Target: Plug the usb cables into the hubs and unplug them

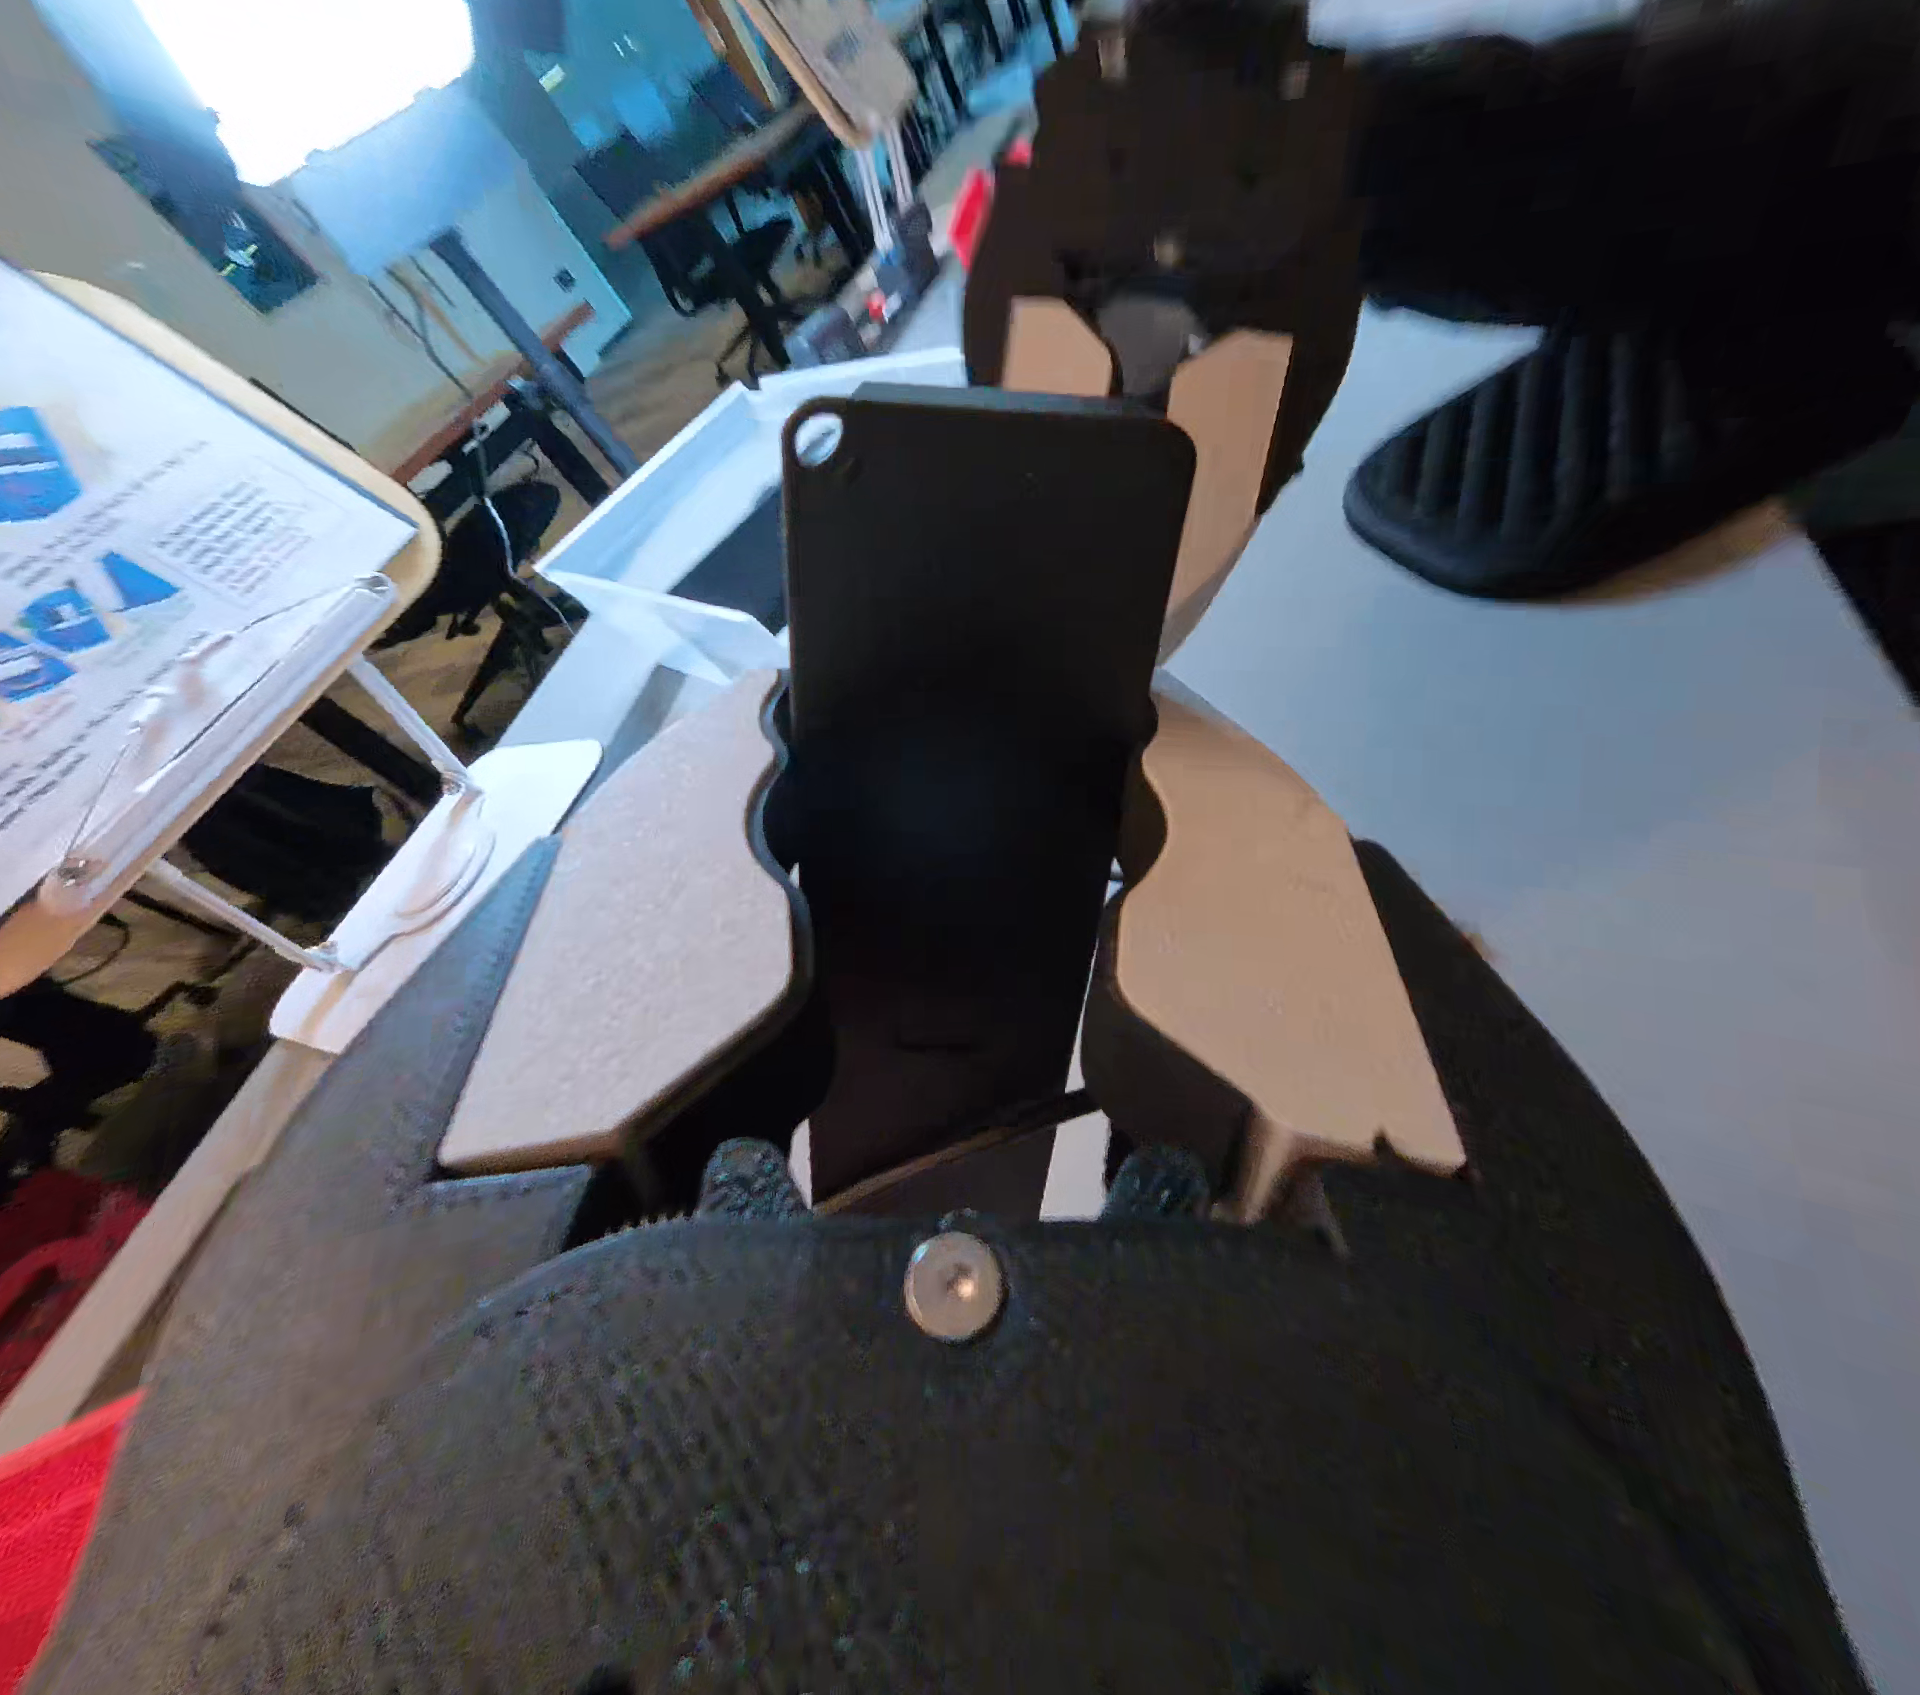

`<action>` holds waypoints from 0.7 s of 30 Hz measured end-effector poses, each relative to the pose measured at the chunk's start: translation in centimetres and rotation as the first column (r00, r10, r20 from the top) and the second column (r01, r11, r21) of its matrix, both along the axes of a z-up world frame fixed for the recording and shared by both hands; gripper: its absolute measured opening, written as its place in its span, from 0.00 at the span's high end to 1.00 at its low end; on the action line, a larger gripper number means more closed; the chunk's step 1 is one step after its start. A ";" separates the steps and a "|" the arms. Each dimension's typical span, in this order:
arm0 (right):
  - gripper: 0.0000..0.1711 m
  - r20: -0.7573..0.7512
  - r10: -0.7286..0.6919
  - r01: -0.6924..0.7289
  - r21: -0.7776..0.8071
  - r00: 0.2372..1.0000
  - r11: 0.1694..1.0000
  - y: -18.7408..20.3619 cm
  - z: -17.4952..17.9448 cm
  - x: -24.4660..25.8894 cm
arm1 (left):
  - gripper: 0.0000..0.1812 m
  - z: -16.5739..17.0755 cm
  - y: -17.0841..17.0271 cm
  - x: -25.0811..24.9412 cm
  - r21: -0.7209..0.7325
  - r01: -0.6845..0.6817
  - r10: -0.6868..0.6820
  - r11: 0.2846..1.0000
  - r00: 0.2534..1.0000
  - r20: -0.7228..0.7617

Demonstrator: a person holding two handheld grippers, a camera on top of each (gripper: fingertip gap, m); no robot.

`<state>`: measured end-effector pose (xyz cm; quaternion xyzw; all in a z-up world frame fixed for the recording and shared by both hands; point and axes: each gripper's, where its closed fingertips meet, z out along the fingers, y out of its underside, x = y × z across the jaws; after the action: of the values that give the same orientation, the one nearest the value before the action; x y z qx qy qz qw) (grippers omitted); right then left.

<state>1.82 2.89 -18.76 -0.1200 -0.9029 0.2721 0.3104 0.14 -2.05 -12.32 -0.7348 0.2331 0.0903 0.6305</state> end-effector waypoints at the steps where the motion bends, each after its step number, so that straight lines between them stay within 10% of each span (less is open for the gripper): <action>1: 0.91 -0.005 -0.037 0.037 -0.060 0.999 0.998 1.2 0.3 -0.4 | 0.67 1.1 -0.8 -0.7 0.036 -0.005 0.003 0.999 0.999 0.043; 12: 0.91 -0.390 -0.472 0.356 -0.334 0.791 0.873 17.4 17.4 -5.1 | 0.67 1.7 -1.9 -2.6 0.151 -0.011 -0.027 0.989 0.968 0.251; 21: 0.91 -0.204 -0.663 0.627 -0.215 0.721 0.749 25.1 6.7 -9.7 | 0.67 1.4 -1.4 -1.8 0.158 0.014 -0.058 0.987 0.959 0.277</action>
<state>-7.91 27.99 -12.10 -0.4093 -0.7339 0.2187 0.4960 -1.62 -3.45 -10.97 -0.6848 0.1470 -0.0086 0.7137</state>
